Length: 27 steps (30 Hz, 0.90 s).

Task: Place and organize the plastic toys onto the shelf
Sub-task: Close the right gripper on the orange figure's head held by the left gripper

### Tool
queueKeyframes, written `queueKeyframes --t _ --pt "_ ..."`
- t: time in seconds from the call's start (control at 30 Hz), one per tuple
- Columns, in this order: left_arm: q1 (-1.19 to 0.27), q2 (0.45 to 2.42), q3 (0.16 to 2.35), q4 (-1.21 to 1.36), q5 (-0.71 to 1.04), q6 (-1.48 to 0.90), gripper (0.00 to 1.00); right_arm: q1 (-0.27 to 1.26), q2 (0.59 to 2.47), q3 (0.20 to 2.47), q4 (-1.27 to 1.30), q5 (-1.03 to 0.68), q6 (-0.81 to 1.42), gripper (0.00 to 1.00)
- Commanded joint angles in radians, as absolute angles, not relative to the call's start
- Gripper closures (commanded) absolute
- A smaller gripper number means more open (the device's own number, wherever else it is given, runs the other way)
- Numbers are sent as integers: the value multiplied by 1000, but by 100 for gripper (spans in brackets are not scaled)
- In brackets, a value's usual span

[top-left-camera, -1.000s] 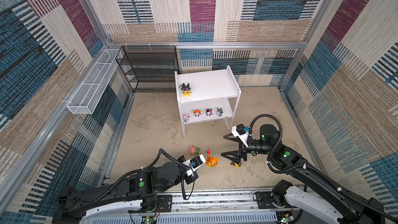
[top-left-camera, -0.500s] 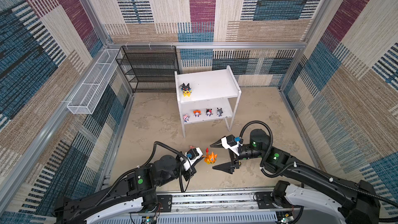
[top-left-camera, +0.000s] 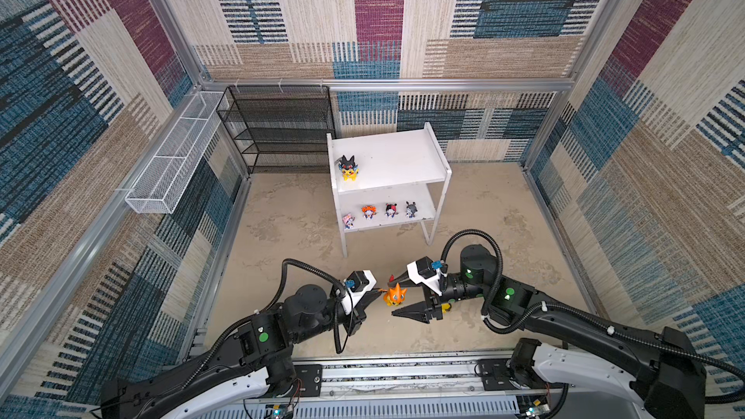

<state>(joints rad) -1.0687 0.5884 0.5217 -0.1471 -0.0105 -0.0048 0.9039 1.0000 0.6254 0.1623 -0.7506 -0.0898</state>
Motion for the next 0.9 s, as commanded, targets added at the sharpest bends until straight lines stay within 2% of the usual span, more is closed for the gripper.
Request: queueKeyframes --t 0.0,0.13,0.27,0.3,0.37,0.47,0.57,0.73,0.87 --pt "-1059 594 528 -88 18 -30 100 907 1002 632 182 -739 -87 39" --pt "-1050 595 528 -79 34 -34 100 907 1019 647 156 -713 -92 48" --pt "-1045 598 529 -78 43 -35 100 906 1031 654 145 -718 -97 49" --pt "-1045 598 528 -75 47 -35 100 906 1034 655 139 -728 -103 45" --pt "-1041 594 526 -69 55 -38 100 905 1035 651 137 -717 -108 31" --pt "-1037 584 526 -71 56 -41 100 906 1029 640 144 -695 -112 27" --pt "-1034 569 523 -72 55 -46 100 906 1016 621 161 -676 -108 28" --pt "-1033 572 523 -73 62 -46 100 907 1009 619 172 -676 -102 40" --pt "-1032 583 523 -74 61 -46 100 907 988 626 166 -671 -105 39"
